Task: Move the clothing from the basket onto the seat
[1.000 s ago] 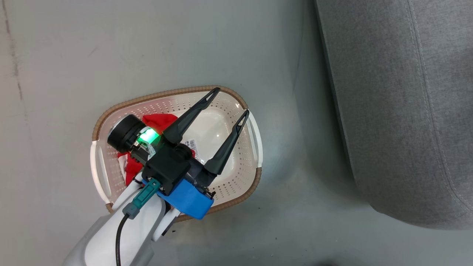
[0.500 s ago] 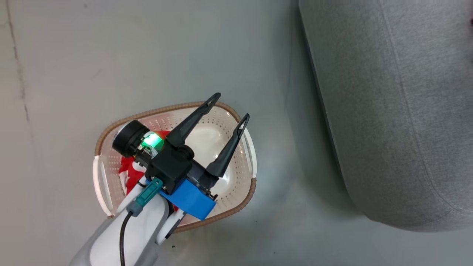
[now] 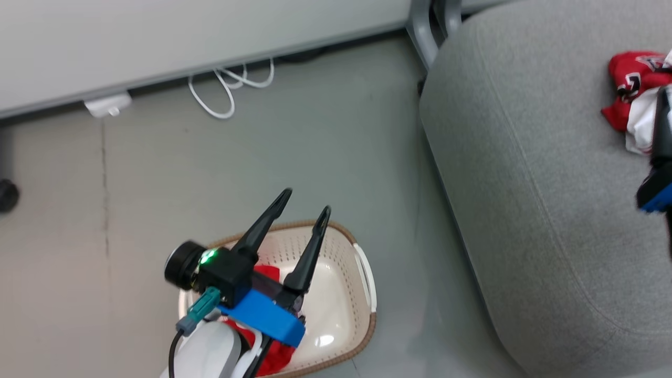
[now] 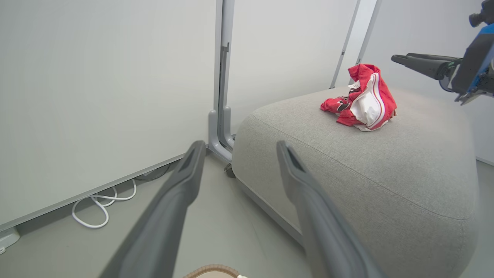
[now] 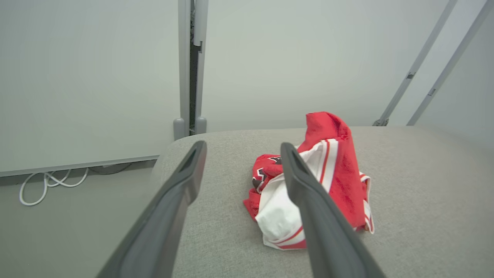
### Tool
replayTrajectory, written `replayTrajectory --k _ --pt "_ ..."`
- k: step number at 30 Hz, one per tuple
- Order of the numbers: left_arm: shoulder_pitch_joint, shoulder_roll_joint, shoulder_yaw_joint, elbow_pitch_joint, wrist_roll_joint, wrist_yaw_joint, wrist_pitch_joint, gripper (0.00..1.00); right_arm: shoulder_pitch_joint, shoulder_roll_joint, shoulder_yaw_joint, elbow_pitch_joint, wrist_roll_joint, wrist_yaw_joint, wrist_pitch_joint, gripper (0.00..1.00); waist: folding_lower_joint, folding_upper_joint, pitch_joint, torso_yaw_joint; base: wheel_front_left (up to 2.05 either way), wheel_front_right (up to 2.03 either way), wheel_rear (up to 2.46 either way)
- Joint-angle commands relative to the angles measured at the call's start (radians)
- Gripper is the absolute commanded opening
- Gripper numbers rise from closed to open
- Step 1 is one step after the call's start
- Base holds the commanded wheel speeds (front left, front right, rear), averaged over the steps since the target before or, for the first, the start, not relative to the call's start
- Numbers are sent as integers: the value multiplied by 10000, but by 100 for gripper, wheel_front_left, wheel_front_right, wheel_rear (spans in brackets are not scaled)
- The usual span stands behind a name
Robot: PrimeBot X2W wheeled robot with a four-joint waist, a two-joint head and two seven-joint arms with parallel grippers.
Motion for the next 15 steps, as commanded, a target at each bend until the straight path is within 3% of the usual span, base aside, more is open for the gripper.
replayTrajectory --k 1,10,15 --pt "325 -51 117 76 -41 -18 -29 100 514 143 83 -270 59 1 88 100 1 0 -920 365 0 0 0" --pt "1655 -360 1417 344 43 -18 -31 100 3661 1245 922 -3950 440 1 980 100 1 0 -2183 1033 0 0 0" --pt "2276 -441 2168 449 157 -18 -31 100 5015 1691 1122 -5304 479 1 1222 100 1 0 -2592 1446 0 0 0"
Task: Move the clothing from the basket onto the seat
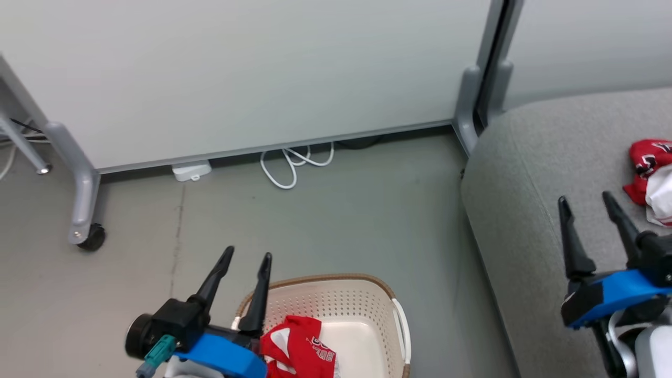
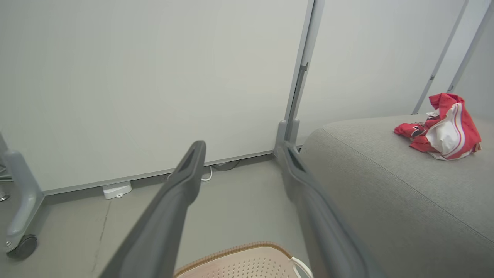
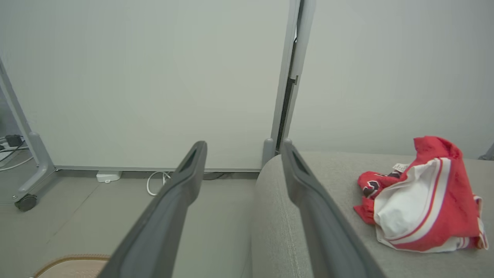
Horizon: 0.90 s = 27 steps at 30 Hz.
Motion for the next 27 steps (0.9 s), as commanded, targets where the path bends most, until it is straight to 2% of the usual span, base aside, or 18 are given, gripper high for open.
replayTrajectory --k 1,6,13,27 --pt "154 -12 209 24 74 -18 -29 100 294 47 83 -205 -42 1 8 100 3 -1 -301 312 0 0 0" --pt "529 -146 966 69 258 -18 -27 100 1089 417 261 -904 -188 1 55 100 3 -1 -501 646 0 0 0" --pt "805 -267 1667 143 439 -18 -29 100 1824 849 383 -1233 -201 1 -79 100 3 -1 -583 983 0 0 0" --pt "839 -312 1937 233 509 -18 -29 100 2167 1063 455 -1258 -136 1 -110 100 3 -1 -506 967 0 0 0"
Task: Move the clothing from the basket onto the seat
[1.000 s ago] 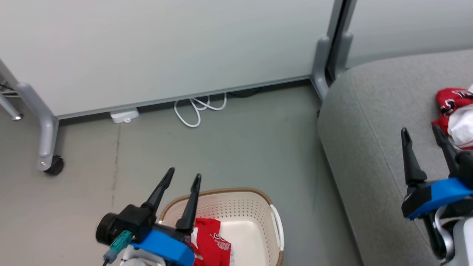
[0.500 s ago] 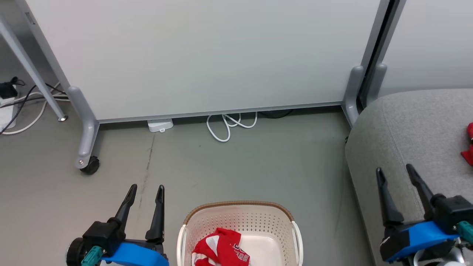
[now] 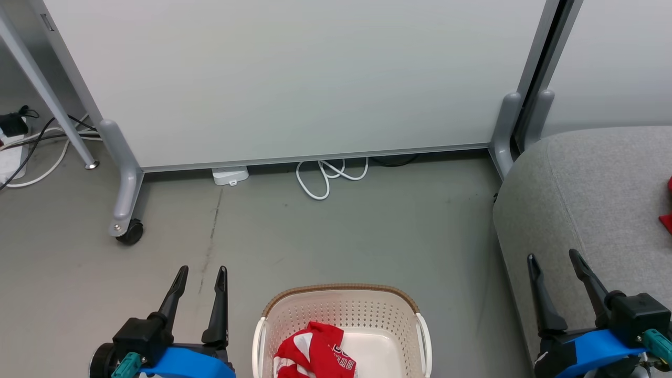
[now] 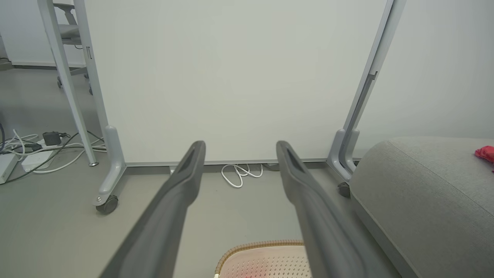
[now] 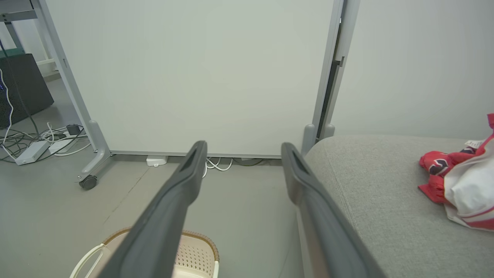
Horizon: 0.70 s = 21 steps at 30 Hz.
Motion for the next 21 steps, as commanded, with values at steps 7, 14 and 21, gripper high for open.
replayTrajectory --k 7,14,21 --pt "-74 -38 -18 4 23 -18 -27 100 -129 32 21 25 82 1 -41 100 0 0 152 -131 0 0 0" --pt "-314 18 -115 -14 -28 -18 -27 100 -456 32 163 -86 141 1 -105 100 0 0 709 -256 0 0 0" --pt "-986 112 -598 389 -173 -18 -27 100 -1117 30 485 -314 184 1 -191 100 0 0 2138 -537 0 0 0"
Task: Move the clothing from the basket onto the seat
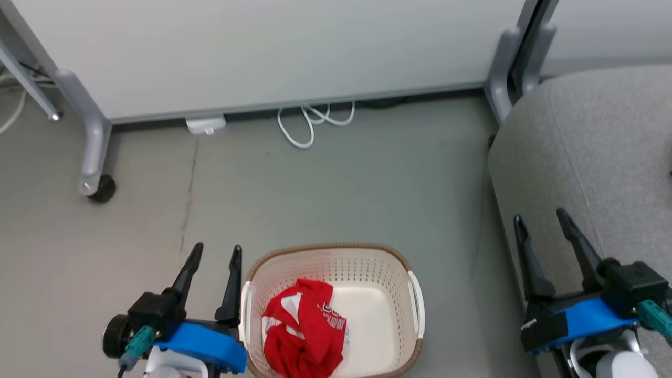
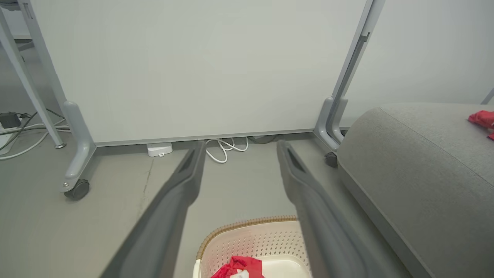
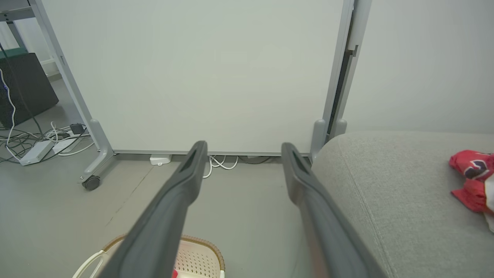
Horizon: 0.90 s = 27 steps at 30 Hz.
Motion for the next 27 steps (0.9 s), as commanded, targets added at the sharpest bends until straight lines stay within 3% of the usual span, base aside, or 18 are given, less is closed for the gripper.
replayTrajectory --k 1,10,20,27 --pt "-383 66 -177 201 -96 -18 -29 100 -380 11 125 -132 34 1 -58 100 0 -1 953 -264 0 0 0" --pt "-1887 368 -1075 1492 -434 -18 -29 100 -1612 8 760 -54 33 1 -481 100 0 -1 3238 -1049 0 0 0" --pt "-3764 431 -1735 4301 -1039 0 568 100 -2651 9 1353 282 258 1 -1138 100 0 -1 4974 -1859 0 0 0" --pt "-4674 188 -1519 5915 -1281 562 1191 100 -3068 9 1778 564 568 1 -1471 100 0 -1 5650 -2309 0 0 0"
